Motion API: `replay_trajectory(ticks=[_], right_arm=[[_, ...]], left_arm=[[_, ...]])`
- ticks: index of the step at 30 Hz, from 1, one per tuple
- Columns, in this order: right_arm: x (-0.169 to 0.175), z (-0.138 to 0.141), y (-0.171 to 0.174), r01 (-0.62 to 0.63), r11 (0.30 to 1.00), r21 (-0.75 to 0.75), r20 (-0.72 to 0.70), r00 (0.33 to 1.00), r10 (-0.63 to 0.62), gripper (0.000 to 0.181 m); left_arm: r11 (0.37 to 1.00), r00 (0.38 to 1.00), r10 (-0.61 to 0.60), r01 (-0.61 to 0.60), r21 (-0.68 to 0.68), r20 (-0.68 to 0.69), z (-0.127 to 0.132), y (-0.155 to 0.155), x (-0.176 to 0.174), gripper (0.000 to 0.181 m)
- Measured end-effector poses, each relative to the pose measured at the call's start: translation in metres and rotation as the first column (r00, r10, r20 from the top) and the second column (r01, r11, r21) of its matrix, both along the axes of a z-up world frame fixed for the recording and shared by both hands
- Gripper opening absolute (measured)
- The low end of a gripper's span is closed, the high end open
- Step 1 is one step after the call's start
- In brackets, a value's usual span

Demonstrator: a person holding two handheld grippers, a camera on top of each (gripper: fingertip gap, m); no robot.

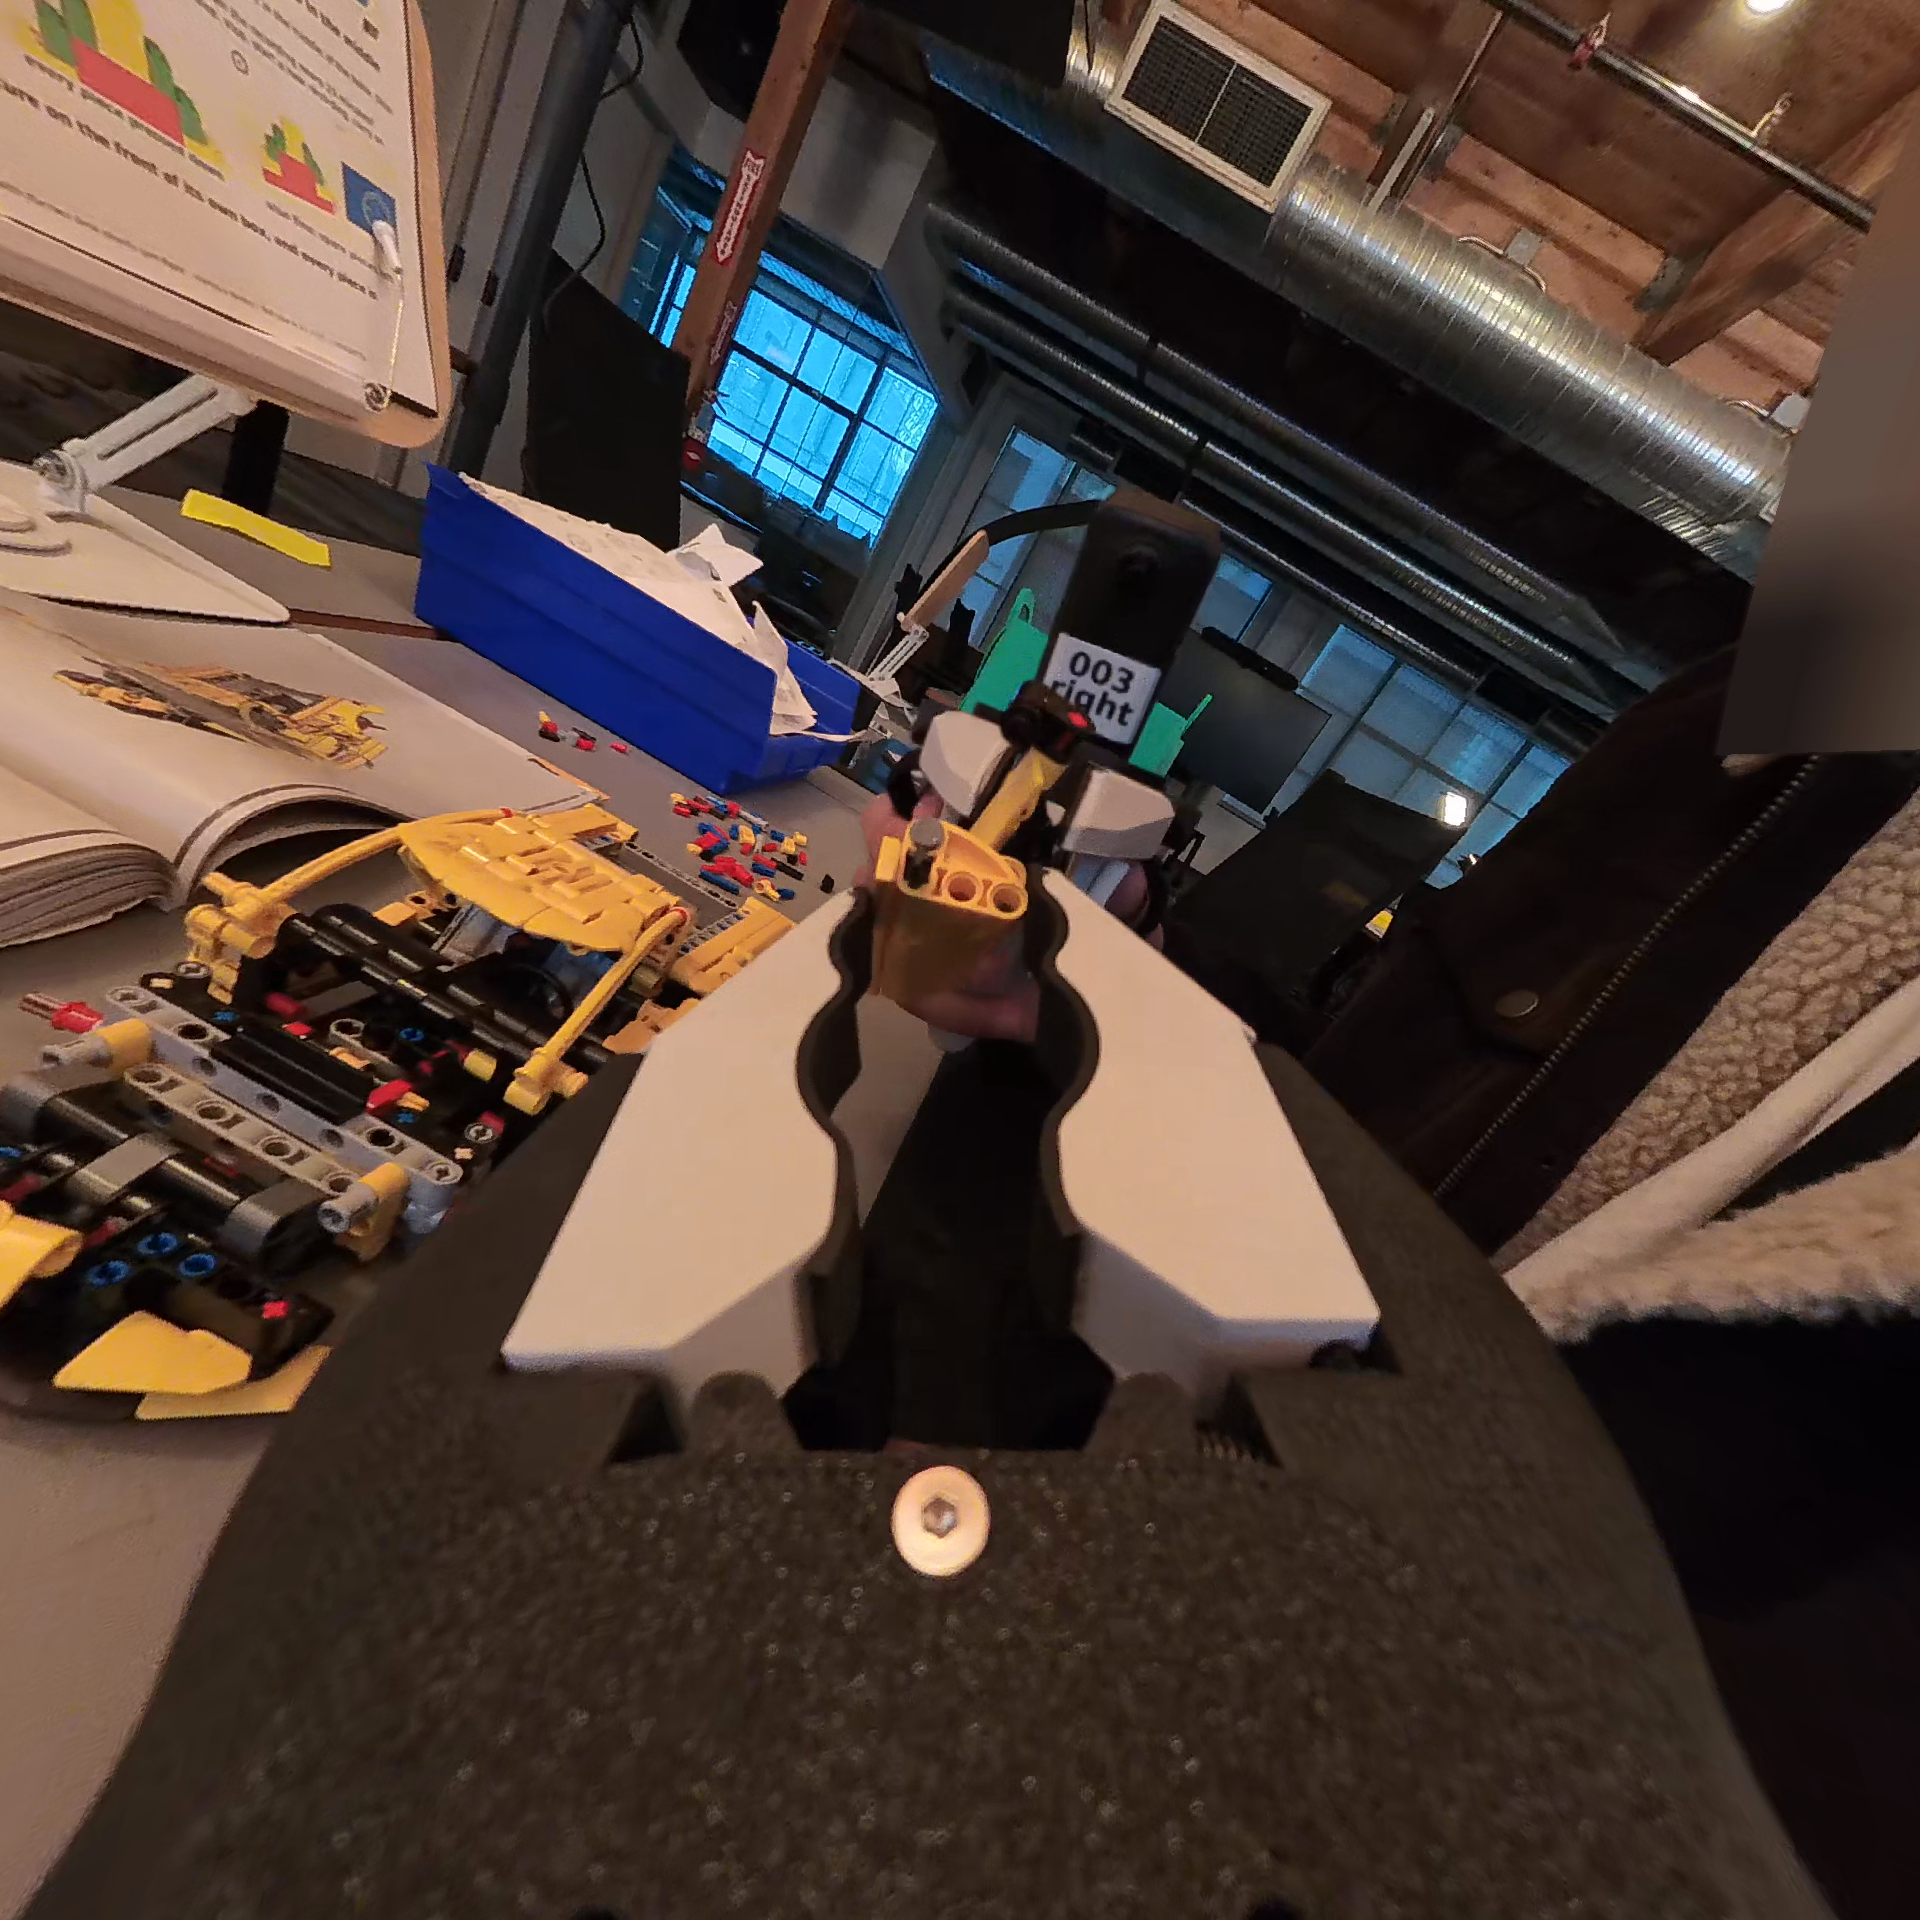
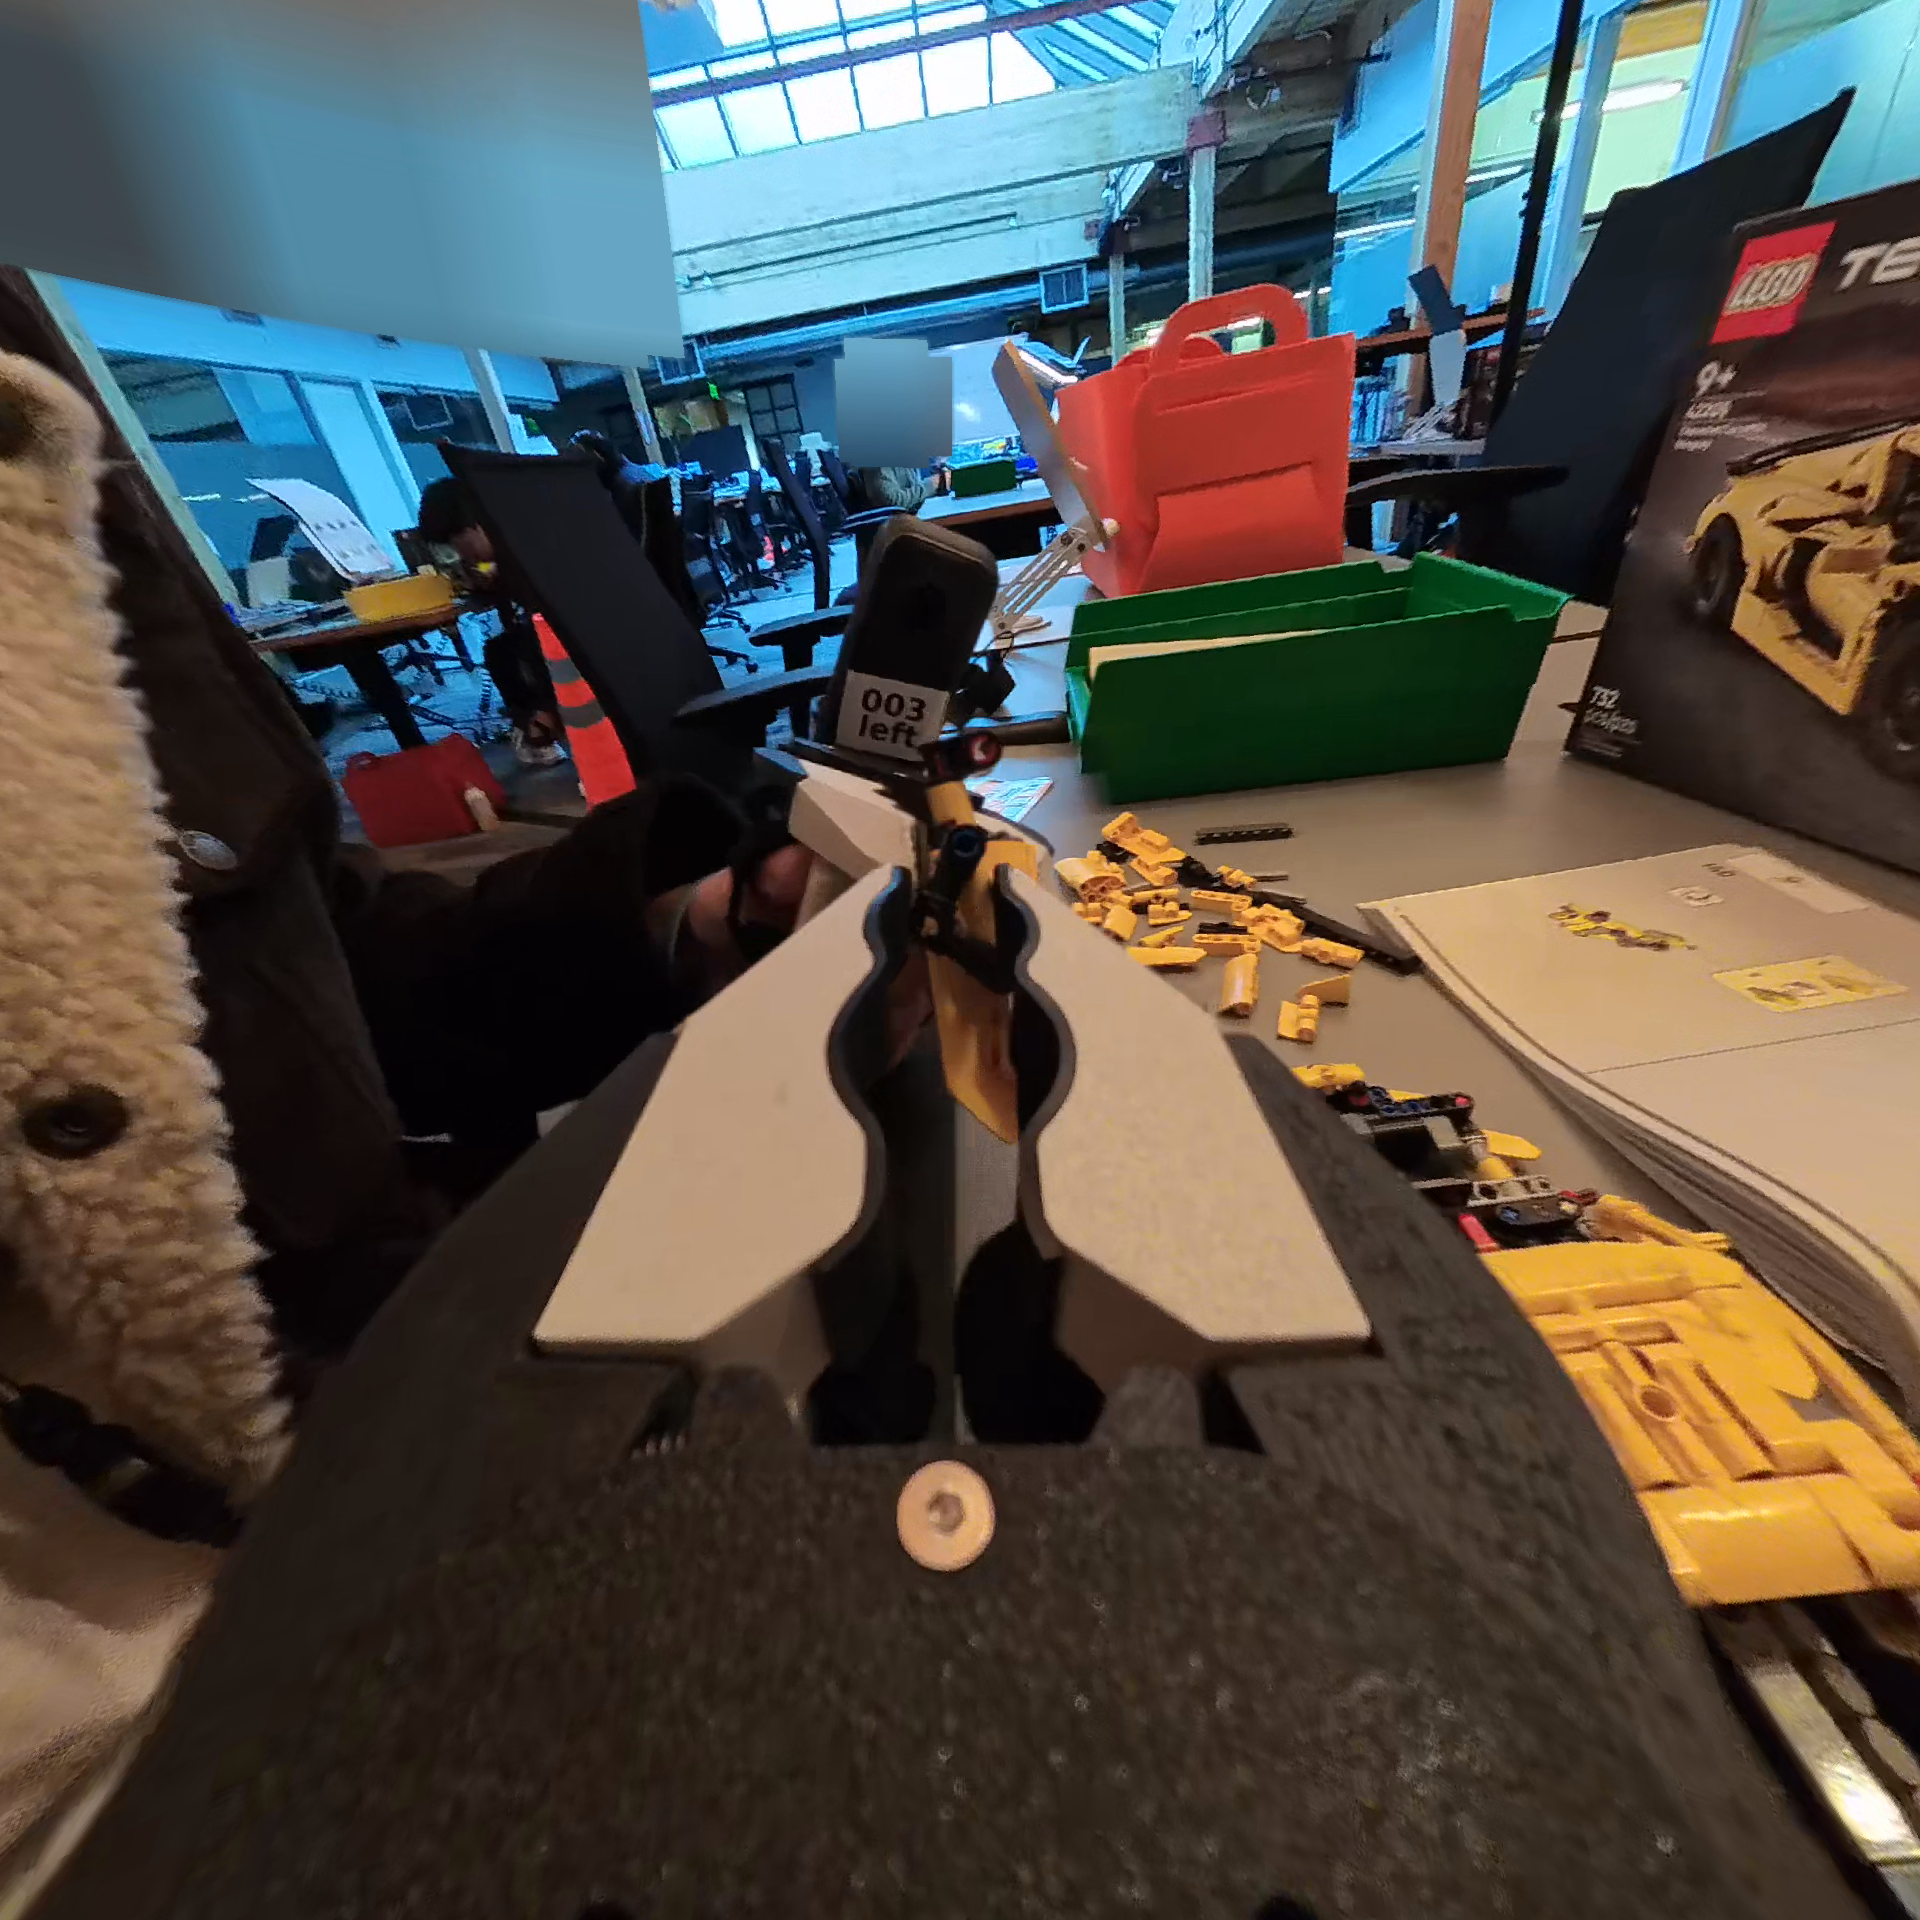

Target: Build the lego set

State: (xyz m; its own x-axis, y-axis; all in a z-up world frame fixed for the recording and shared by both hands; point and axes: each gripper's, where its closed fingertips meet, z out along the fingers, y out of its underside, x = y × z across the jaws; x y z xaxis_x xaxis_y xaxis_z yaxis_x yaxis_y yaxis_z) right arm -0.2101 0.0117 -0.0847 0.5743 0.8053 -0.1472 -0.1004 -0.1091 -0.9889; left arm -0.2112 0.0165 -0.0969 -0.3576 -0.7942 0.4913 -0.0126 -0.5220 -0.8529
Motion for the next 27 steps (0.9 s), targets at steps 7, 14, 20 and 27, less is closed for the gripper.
replay_trajectory(ticks=[7, 14, 20, 27], right_arm=[[0.016, 0.003, 0.007, 0.032, 0.996, -0.088, -0.108, 0.993, -0.041, 0.006], [0.027, -0.003, 0.015, 0.123, 0.981, -0.150, -0.074, 0.988, -0.136, 0.006], [0.020, -0.013, 0.017, 0.165, 0.976, -0.140, 0.033, 0.986, -0.162, 0.006], [0.021, -0.012, 0.017, 0.161, 0.975, -0.154, 0.010, 0.987, -0.162, 0.006]], left_arm=[[0.992, 0.999, 0.048, -0.050, 0.113, 0.021, 0.001, -0.002, 0.000, 0.029], [0.925, 0.986, 0.164, -0.161, 0.343, 0.021, -0.005, -0.003, 0.005, 0.029], [0.914, 0.981, 0.196, -0.187, 0.359, 0.013, -0.006, 0.000, 0.007, 0.029], [0.910, 0.972, 0.233, -0.220, 0.352, 0.006, -0.006, 0.007, 0.007, 0.029]])
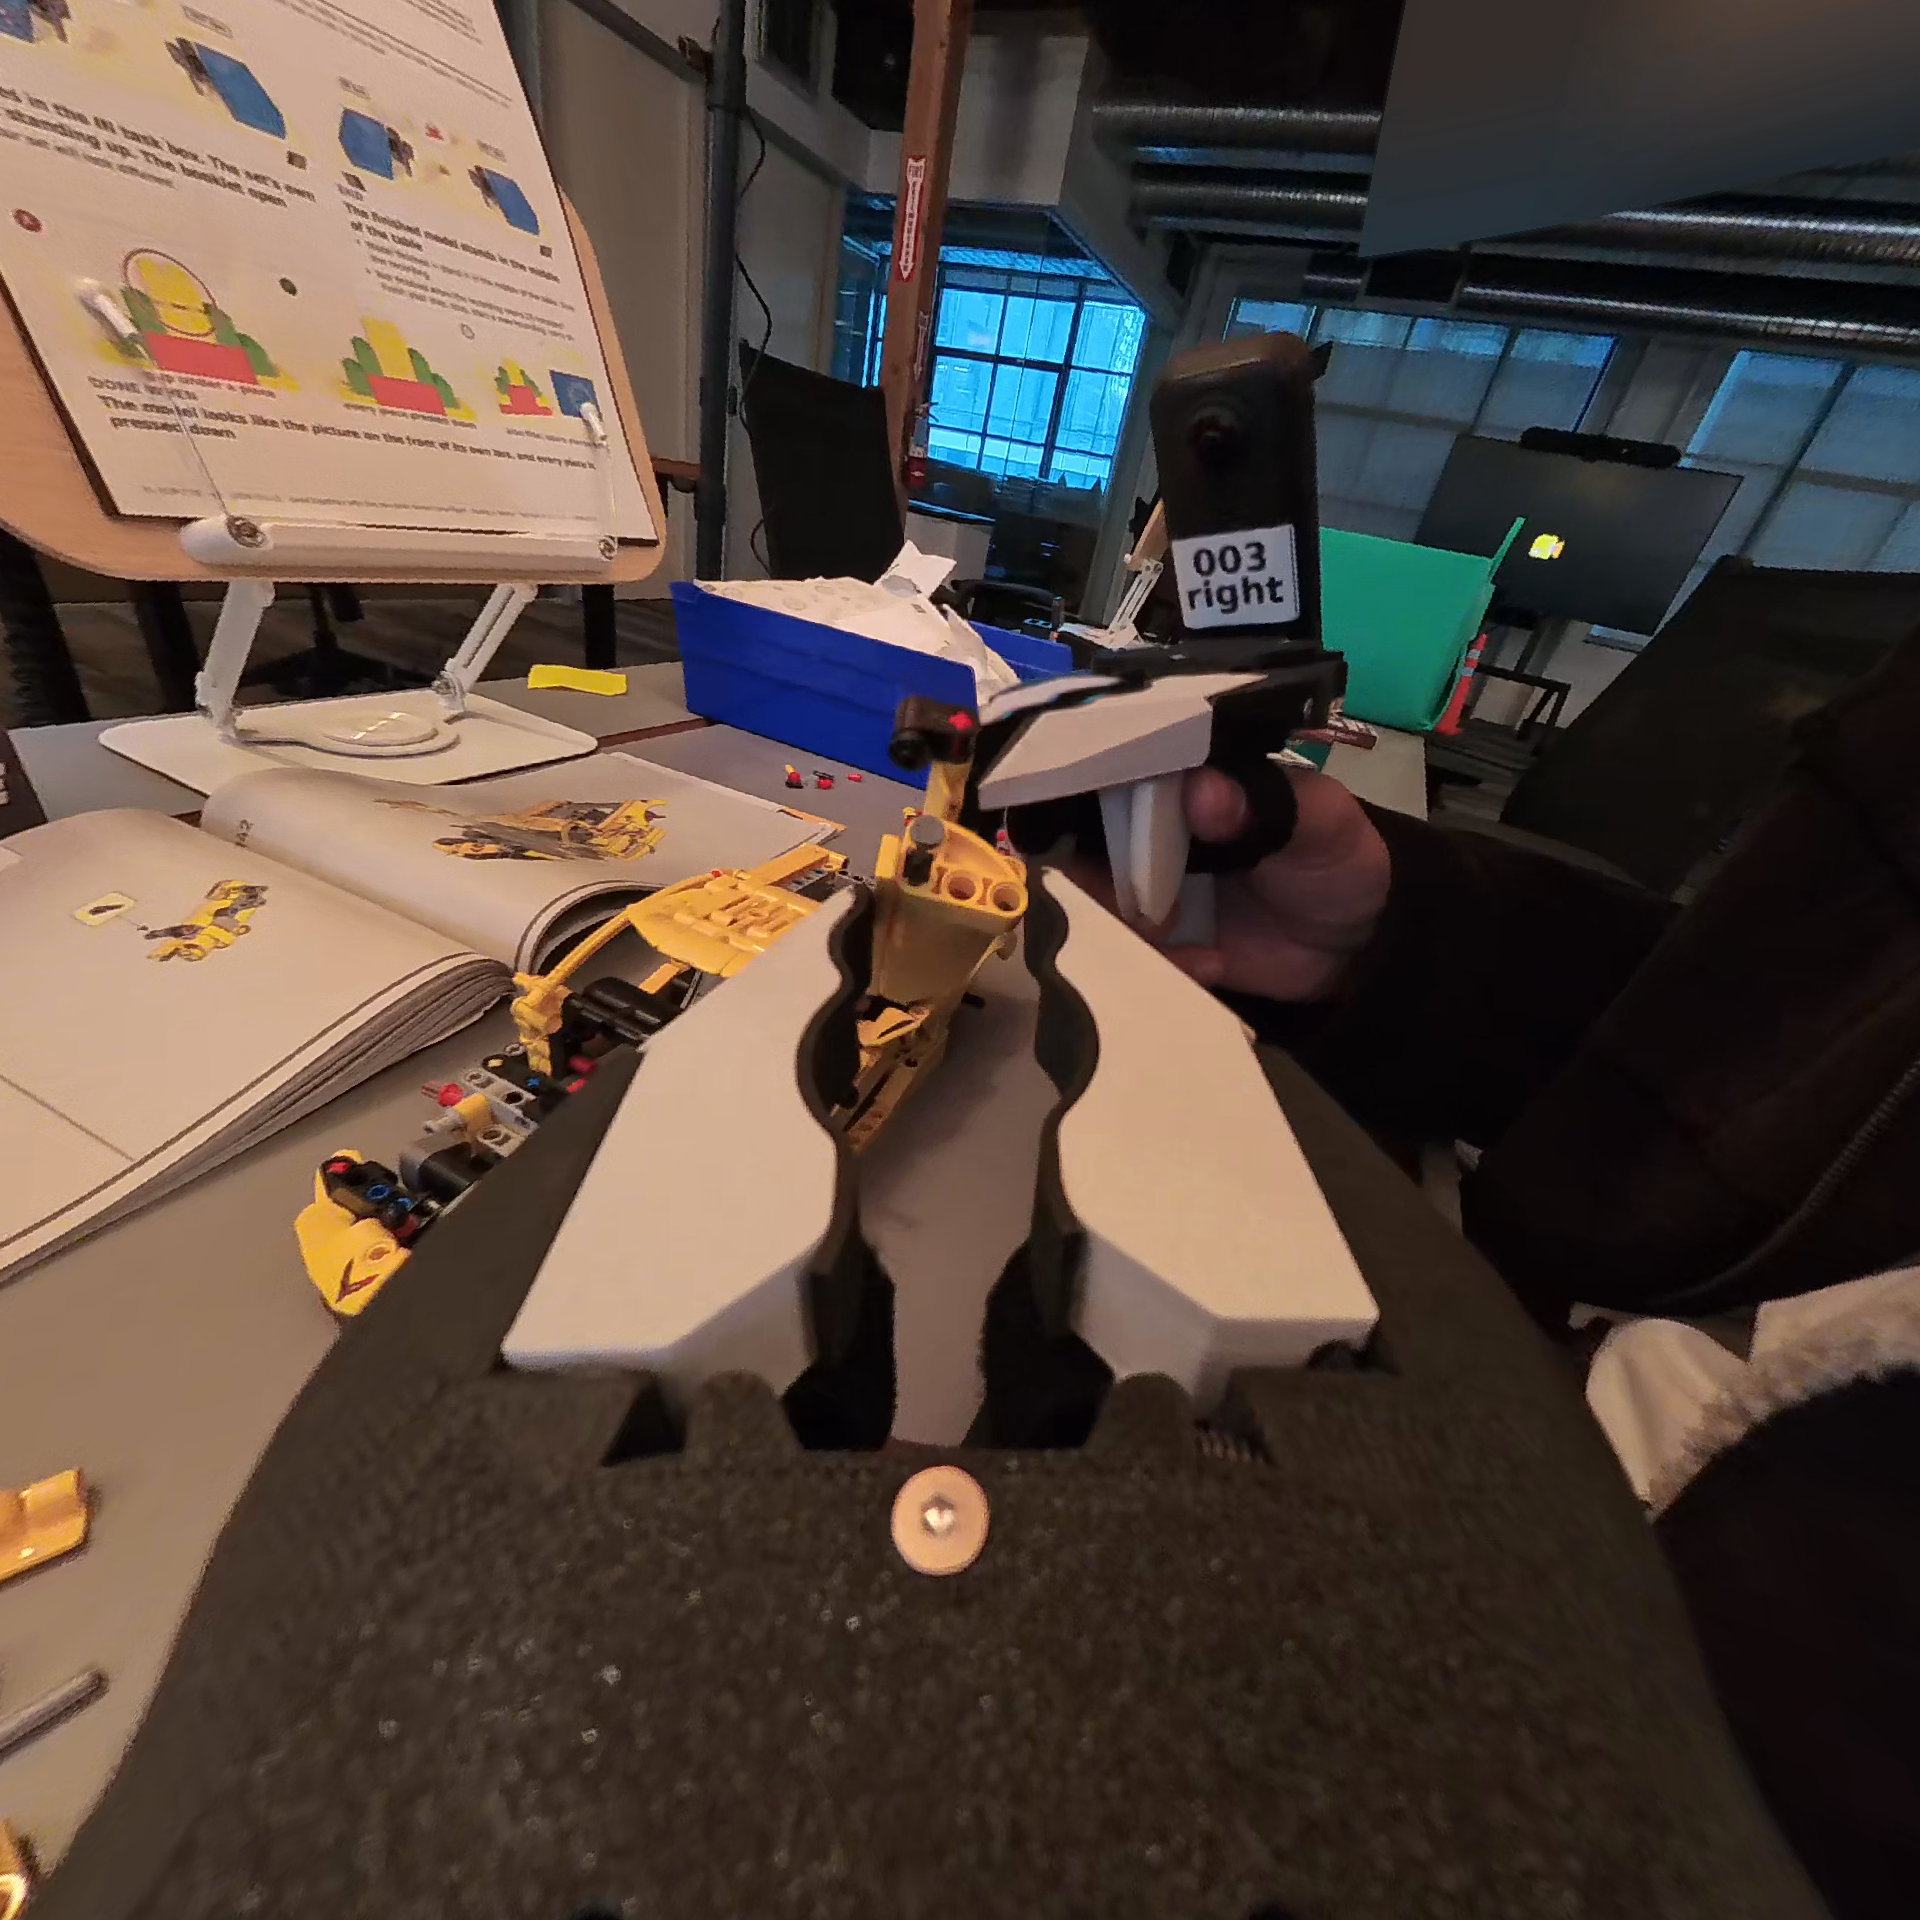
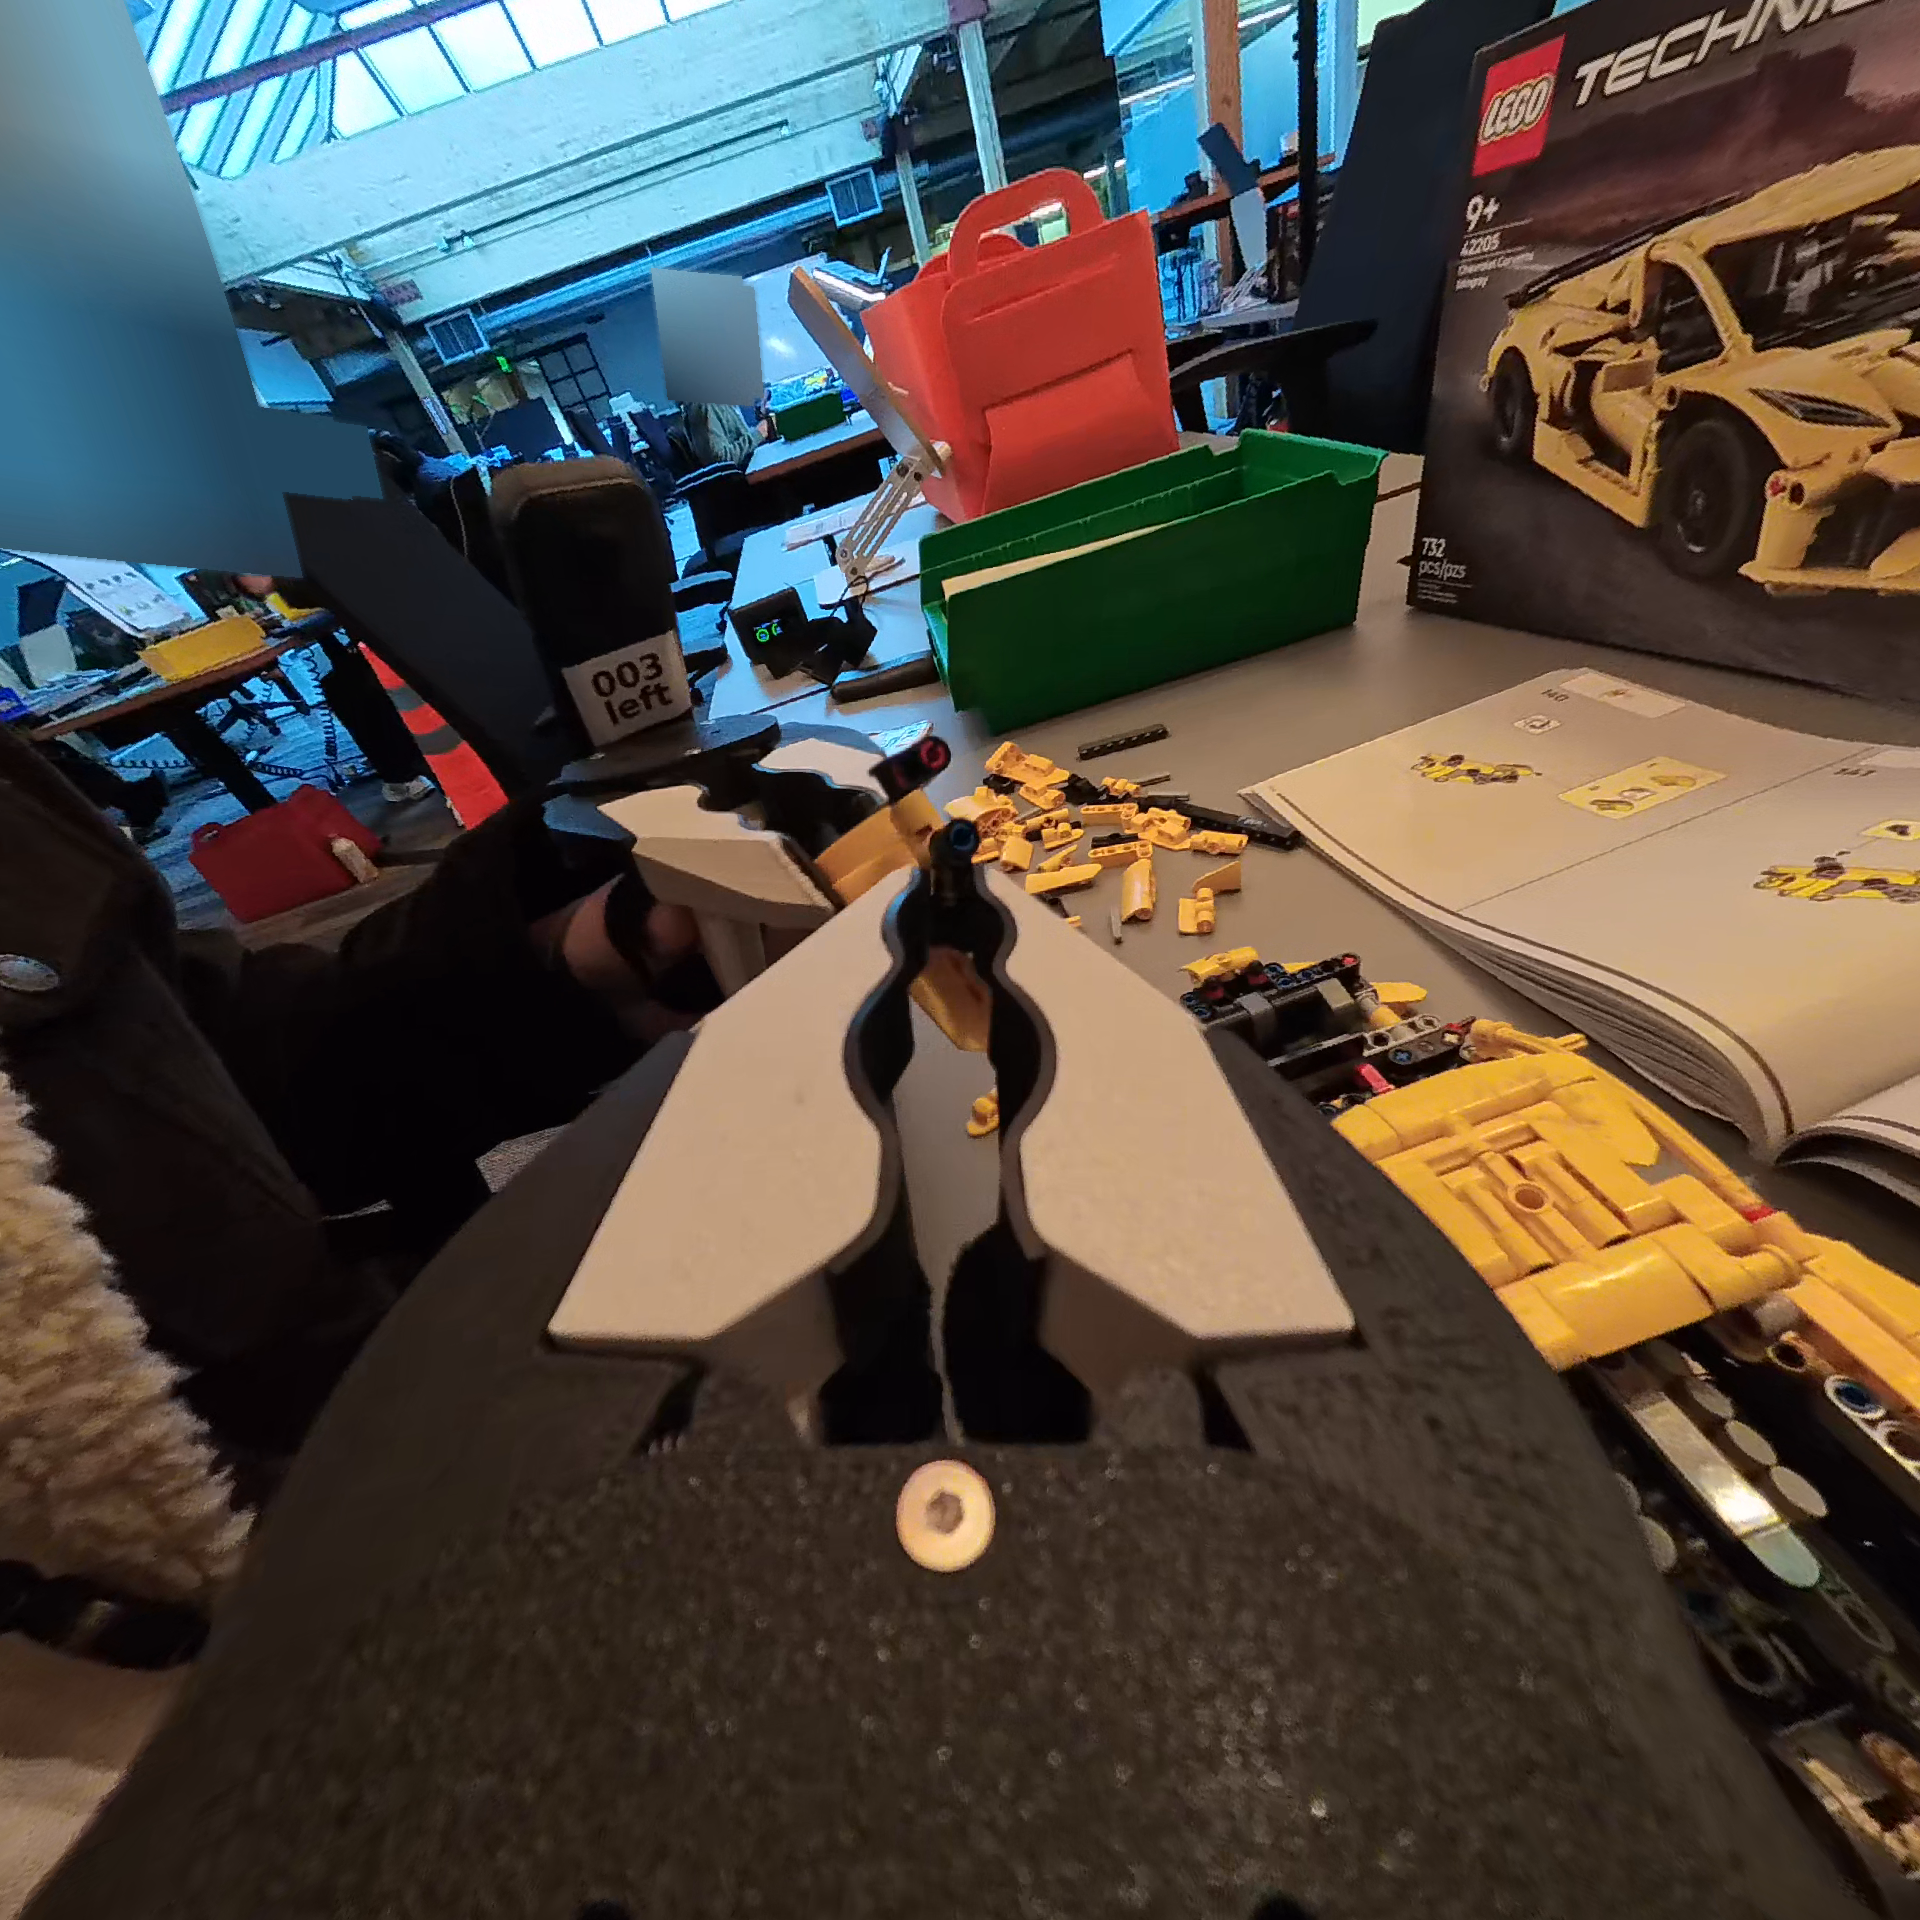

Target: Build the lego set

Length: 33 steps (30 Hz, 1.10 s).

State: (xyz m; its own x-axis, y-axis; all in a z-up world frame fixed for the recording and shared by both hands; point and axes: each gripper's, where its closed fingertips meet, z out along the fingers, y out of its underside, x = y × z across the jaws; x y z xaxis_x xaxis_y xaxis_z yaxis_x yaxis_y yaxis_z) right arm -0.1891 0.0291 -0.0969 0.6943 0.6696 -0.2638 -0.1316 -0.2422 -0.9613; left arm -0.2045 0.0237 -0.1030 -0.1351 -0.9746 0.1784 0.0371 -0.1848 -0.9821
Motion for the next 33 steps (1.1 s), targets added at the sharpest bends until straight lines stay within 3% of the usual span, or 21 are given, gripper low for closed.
replay_trajectory(ticks=[9, 13, 16, 22, 25, 33], right_arm=[[-0.003, 0.001, 0.002, -0.001, 1.000, -0.020, -0.071, 0.997, -0.001, 0.006], [-0.003, -0.003, 0.008, 0.056, 0.996, -0.065, -0.159, 0.985, -0.066, 0.006], [-0.004, -0.008, 0.011, 0.114, 0.991, -0.074, -0.149, 0.981, -0.124, 0.006], [-0.007, -0.012, 0.012, 0.123, 0.979, -0.160, -0.256, 0.953, -0.162, 0.006], [-0.007, -0.008, 0.010, 0.085, 0.984, -0.160, -0.361, 0.922, -0.138, 0.006], [-0.013, 0.008, 0.003, -0.014, 0.997, -0.078, -0.452, 0.892, -0.023, 0.010]], left_arm=[[1.000, 1.000, 0.024, -0.024, 0.019, 0.005, 0.002, 0.001, 0.000, 0.028], [0.997, 0.998, 0.069, -0.069, 0.025, 0.011, 0.003, 0.006, 0.000, 0.028], [0.994, 0.995, 0.101, -0.101, 0.051, -0.001, 0.001, 0.009, 0.000, 0.028], [0.983, 0.991, 0.131, -0.129, 0.130, -0.004, 0.000, 0.007, 0.002, 0.027], [0.985, 0.992, 0.125, -0.127, 0.121, 0.023, 0.005, 0.005, 0.001, 0.027], [0.998, 0.993, 0.067, -0.067, 0.002, 0.096, 0.016, 0.005, -0.005, 0.027]])
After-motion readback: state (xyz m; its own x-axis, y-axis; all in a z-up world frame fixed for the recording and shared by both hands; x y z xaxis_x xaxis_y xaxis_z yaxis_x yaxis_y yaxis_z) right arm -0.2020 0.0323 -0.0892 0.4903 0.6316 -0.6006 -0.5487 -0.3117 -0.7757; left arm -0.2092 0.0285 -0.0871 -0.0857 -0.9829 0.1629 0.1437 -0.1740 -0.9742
